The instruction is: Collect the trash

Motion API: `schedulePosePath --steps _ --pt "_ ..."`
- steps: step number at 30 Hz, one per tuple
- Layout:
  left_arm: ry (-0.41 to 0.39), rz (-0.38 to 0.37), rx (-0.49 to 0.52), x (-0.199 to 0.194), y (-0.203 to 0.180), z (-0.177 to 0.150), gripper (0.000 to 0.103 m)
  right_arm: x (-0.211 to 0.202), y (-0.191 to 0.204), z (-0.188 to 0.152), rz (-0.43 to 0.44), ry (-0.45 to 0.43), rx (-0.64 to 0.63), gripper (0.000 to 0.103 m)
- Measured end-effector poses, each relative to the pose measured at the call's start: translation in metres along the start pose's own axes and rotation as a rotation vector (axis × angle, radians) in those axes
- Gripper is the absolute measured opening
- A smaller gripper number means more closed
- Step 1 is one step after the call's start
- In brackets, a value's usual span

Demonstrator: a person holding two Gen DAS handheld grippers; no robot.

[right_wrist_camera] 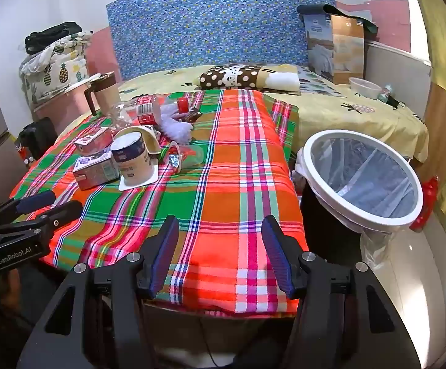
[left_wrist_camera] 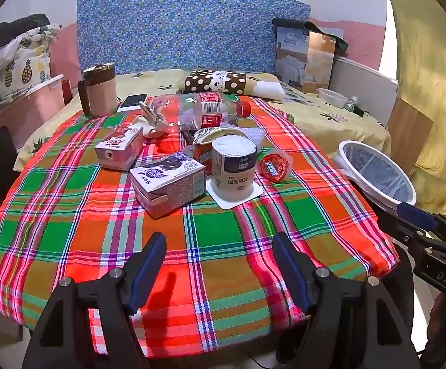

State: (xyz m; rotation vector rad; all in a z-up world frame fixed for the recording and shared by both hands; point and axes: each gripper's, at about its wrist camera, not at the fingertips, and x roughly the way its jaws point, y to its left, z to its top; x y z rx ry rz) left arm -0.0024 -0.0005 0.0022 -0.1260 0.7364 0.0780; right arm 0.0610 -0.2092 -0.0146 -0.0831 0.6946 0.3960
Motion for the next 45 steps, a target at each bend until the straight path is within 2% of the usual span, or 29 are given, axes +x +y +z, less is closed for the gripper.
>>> schedulePosePath --steps 45 --pt "0.0 0.003 0.004 -0.0006 -0.0019 -0.0013 0.071 -0.001 -0.0004 -0.0017 0.002 0.003 -0.002 0.058"
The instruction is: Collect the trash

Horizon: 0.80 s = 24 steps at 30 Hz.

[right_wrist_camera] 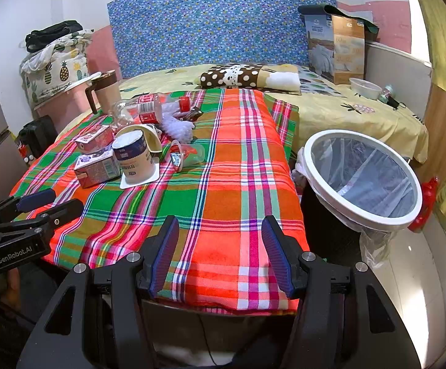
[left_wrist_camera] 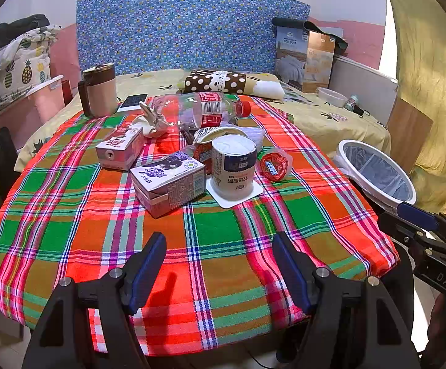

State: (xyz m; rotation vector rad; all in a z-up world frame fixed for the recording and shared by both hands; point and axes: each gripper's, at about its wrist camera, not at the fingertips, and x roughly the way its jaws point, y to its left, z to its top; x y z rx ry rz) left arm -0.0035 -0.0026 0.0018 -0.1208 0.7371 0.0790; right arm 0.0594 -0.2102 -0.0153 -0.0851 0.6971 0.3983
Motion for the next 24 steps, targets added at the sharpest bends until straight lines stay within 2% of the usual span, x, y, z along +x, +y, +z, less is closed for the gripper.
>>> schedulePosePath --steps 24 --pt "0.004 0.001 -0.002 0.0013 0.0027 -0.0008 0.071 0.0004 -0.0026 0.0015 0.003 -0.001 0.002 0.058"
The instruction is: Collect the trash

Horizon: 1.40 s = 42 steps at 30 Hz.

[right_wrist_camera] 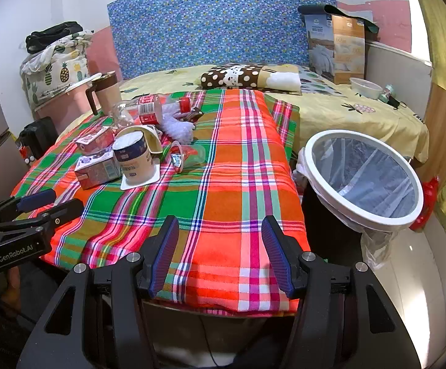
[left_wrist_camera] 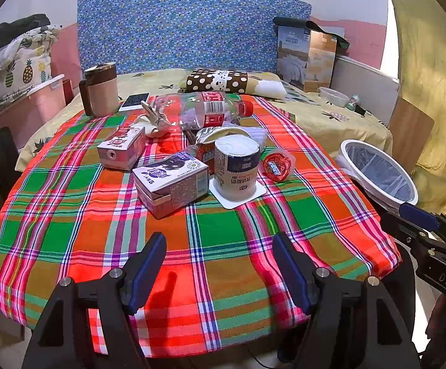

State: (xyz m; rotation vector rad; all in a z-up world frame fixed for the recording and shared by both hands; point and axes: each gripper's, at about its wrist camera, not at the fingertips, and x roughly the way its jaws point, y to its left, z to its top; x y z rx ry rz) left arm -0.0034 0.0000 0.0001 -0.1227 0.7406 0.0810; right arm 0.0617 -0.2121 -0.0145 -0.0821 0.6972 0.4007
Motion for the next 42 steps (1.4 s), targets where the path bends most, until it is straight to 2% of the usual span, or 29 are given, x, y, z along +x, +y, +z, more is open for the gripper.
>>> schedulePosePath --steps 12,19,27,33,42 --pt "0.01 -0.006 0.001 0.006 0.006 0.004 0.071 0.006 0.002 0.002 0.007 0.012 -0.008 0.058" --pt "0.002 0.032 -0.017 0.021 0.029 0.016 0.071 0.021 0.006 0.014 0.052 0.03 -0.02 0.058" --pt "0.005 0.039 -0.032 0.046 0.055 0.034 0.071 0.042 0.016 0.027 0.101 0.046 -0.048 0.058" --pt "-0.004 0.024 -0.017 0.059 0.066 0.046 0.071 0.062 0.022 0.037 0.128 0.073 -0.07 0.058" --pt "-0.005 -0.04 0.019 0.076 0.075 0.059 0.073 0.087 0.024 0.05 0.147 0.112 -0.065 0.058"
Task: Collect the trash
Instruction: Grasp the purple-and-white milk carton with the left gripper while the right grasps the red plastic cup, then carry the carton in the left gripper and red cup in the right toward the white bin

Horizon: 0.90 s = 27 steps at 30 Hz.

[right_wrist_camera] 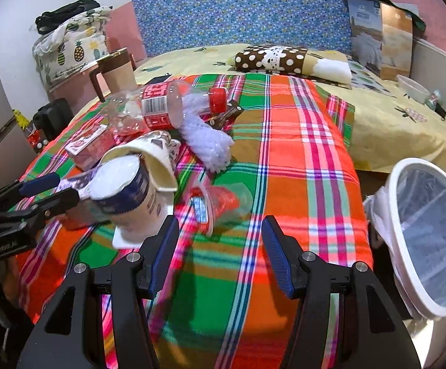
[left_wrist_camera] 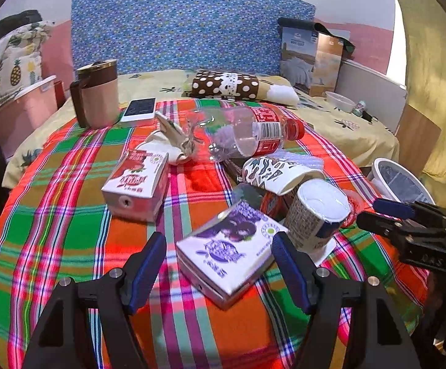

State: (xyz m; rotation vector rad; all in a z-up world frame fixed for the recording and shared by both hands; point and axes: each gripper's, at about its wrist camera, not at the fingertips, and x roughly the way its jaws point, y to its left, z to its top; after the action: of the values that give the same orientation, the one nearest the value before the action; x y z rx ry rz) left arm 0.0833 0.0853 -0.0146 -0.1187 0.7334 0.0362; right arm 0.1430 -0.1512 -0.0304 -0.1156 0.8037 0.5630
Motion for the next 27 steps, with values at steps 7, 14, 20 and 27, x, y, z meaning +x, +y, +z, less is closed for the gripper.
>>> schedulePosePath --steps 7,14,20,27 --pt "0.02 -0.072 0.035 0.012 0.004 0.006 0.076 0.009 -0.005 0.004 0.016 0.033 0.014 0.05" --pt "0.035 -0.14 0.086 0.006 -0.012 -0.004 0.076 0.005 -0.012 0.0 0.02 0.044 0.039 0.014" --pt "0.037 -0.147 0.113 0.001 -0.022 -0.013 0.074 0.0 -0.014 0.0 0.02 0.027 0.046 0.011" --pt "0.048 -0.115 0.095 -0.002 -0.029 -0.019 0.06 -0.009 -0.017 -0.004 0.026 0.016 0.059 0.011"
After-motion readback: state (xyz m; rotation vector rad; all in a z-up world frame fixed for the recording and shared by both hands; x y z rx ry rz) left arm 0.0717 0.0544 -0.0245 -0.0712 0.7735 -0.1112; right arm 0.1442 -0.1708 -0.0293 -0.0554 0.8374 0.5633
